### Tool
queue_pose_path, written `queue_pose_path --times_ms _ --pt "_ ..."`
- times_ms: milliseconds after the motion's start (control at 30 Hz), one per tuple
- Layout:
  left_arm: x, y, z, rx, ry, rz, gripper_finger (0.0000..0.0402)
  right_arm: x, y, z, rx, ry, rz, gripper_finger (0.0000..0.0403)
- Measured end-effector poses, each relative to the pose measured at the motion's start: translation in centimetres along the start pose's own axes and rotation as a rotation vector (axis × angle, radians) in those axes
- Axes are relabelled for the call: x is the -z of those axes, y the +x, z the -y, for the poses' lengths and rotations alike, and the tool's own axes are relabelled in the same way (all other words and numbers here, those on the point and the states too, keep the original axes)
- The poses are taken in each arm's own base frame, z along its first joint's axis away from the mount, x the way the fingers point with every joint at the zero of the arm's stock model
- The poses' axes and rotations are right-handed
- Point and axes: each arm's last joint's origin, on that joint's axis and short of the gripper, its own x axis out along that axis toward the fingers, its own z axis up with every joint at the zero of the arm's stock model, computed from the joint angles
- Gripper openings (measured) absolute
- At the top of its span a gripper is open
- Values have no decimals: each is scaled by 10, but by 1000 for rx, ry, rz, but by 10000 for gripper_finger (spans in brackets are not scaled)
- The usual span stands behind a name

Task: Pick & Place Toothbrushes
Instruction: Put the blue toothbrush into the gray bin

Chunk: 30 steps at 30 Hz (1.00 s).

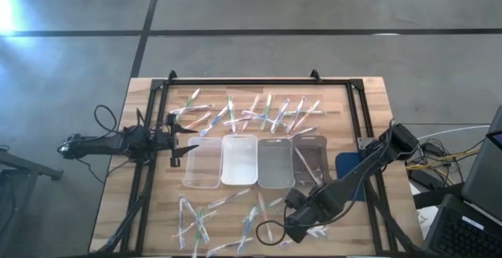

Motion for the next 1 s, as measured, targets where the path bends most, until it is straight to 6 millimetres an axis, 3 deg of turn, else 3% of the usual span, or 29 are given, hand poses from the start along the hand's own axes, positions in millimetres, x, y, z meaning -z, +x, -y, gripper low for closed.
queue_pose_path --times_ms 467,1000 --pt "0 0 0 1 0 1 232 9 14 -5 -2 -22 -35 135" --pt "0 0 0 1 1 -3 232 13 51 -6 64 -44 -115 204"
